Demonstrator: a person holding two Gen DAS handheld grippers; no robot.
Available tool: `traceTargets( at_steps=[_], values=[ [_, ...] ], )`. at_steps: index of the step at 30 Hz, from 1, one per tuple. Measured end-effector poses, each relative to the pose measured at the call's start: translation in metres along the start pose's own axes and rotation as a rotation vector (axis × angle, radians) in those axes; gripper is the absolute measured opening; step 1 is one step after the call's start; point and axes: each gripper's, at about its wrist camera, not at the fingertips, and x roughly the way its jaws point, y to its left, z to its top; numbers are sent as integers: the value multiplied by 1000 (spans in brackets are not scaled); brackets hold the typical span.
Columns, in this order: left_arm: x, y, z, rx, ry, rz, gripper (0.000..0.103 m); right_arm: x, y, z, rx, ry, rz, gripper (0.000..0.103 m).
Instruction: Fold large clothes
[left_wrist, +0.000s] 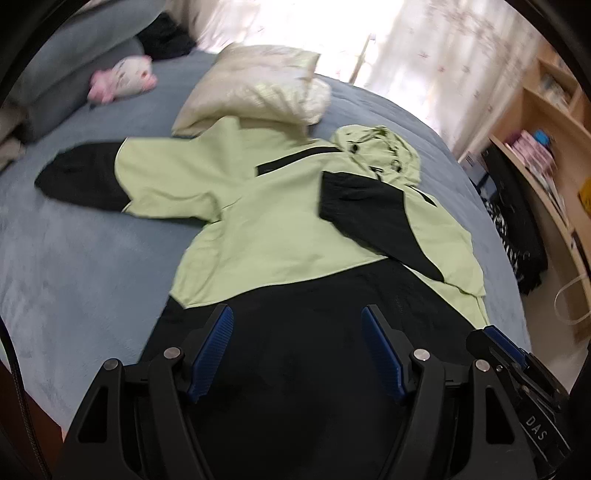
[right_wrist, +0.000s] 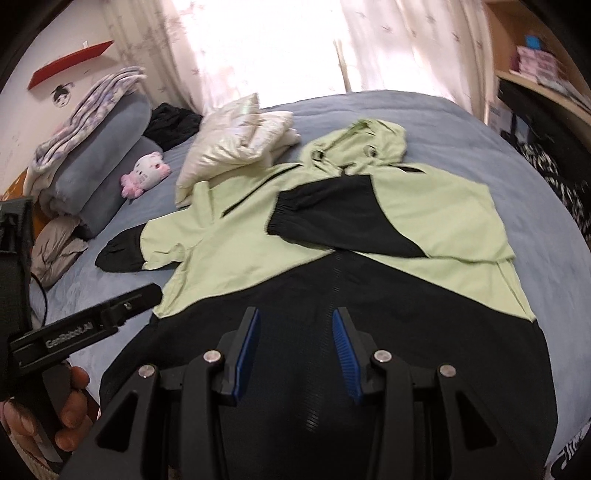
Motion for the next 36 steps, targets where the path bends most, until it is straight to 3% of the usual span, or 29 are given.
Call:
traceTargets(
  at_steps=[5,8,20,25,27,31,34,36],
  values=[
    [4,55,11,-97,0,-39,70,16,36,11,-71,-14,10,41],
    [10,98,22,-180,7,-99,70,32,56,19,-99,-17,15,41],
    [61,256,70,-406,-19,-248,70,135,134,58,-144,16,35,41],
    [99,312,81,-526,7,-263,70,175,158,71,-143,35,53,41],
    [108,327,88,-559,-4,-299,69,187,165,73,-145,44,58,41],
    [120,347,108,-585,-53,-274,69,207,174,75,-143,62,68,41],
    [127,363,121,-629,-82,-260,61,218,174,71,-134,85,75,41],
    [132,371,126,-652,-97,-219,39,222,172,68,-127,97,76,41]
  ],
)
